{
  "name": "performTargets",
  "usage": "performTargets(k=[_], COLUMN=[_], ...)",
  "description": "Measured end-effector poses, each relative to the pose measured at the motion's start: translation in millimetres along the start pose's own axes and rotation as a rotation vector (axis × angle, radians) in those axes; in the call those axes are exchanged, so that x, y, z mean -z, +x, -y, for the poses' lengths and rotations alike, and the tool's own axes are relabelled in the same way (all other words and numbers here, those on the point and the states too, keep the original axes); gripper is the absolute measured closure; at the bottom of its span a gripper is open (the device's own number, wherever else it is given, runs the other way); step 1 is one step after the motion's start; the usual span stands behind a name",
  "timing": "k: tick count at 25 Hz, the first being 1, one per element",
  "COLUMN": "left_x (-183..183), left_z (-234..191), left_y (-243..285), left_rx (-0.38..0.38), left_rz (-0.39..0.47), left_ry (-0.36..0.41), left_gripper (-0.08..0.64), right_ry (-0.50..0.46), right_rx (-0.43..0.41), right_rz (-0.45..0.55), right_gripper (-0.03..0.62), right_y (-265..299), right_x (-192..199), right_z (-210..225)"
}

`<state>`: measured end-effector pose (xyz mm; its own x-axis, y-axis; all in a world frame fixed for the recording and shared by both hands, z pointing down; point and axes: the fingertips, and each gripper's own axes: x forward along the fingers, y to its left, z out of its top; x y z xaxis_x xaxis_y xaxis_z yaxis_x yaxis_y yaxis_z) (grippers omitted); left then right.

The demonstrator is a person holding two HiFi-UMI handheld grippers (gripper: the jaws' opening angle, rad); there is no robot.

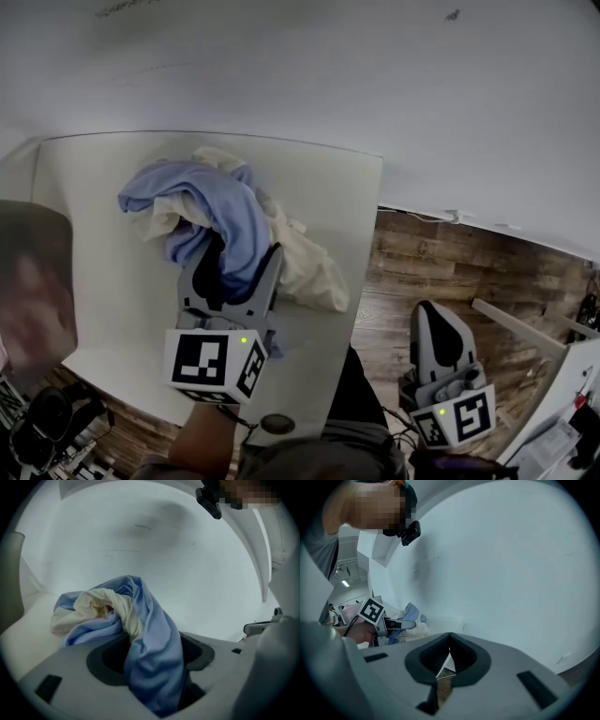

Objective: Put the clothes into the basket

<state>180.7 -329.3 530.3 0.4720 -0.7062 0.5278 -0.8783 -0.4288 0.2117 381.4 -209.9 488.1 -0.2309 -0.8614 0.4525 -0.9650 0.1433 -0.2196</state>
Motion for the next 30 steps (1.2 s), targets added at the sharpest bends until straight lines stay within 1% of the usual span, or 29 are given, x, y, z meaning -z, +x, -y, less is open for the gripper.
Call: performTargets(k=[2,3,6,8,12,16,20,25,30], left_x=[1,1,2,-1,-16,-35,-53,-79,-95], left_z=[-5,-7,-9,-9,-6,-1,-5,-7,-12], left_y=[-1,-2,-3,-7,-24,-48,-82,-130,-178], left_rx=[-0.025,-0.03,-0.027,-0.028,-0.029,-0.011,-0.024,-0.038,0.0], left_rz=[0.0,0.0,0.001,0.014,0.075,0.153,0.216,0.294,0.355], left_ry=[0.014,0.011,-0.01,-0.008,0.031,0.074,0.112,0.177,0.235], left_gripper=[0.337,0.37,0.416,0.445,0.465,0.472,0.474,0.474,0.474], right_ry=[0.0,0.0,-0.001,-0.005,-0.015,-0.026,-0.04,-0.072,-0.113], right_rx=[0.006,0.009,0.012,0.006,-0.007,-0.019,-0.035,-0.077,-0.093], right_rz=[0.002,0.003,0.008,0.02,0.05,0.071,0.095,0.151,0.212], right_gripper=[0.586,0.585,0.586,0.586,0.585,0.586,0.586,0.585,0.586], right_y=[-3,-4,-8,-10,-16,-26,-38,-48,-61], right_x=[0,0,-1,-4,-13,-19,-29,-46,-66], right_z=[1,1,-1,-6,-19,-35,-57,-95,-149])
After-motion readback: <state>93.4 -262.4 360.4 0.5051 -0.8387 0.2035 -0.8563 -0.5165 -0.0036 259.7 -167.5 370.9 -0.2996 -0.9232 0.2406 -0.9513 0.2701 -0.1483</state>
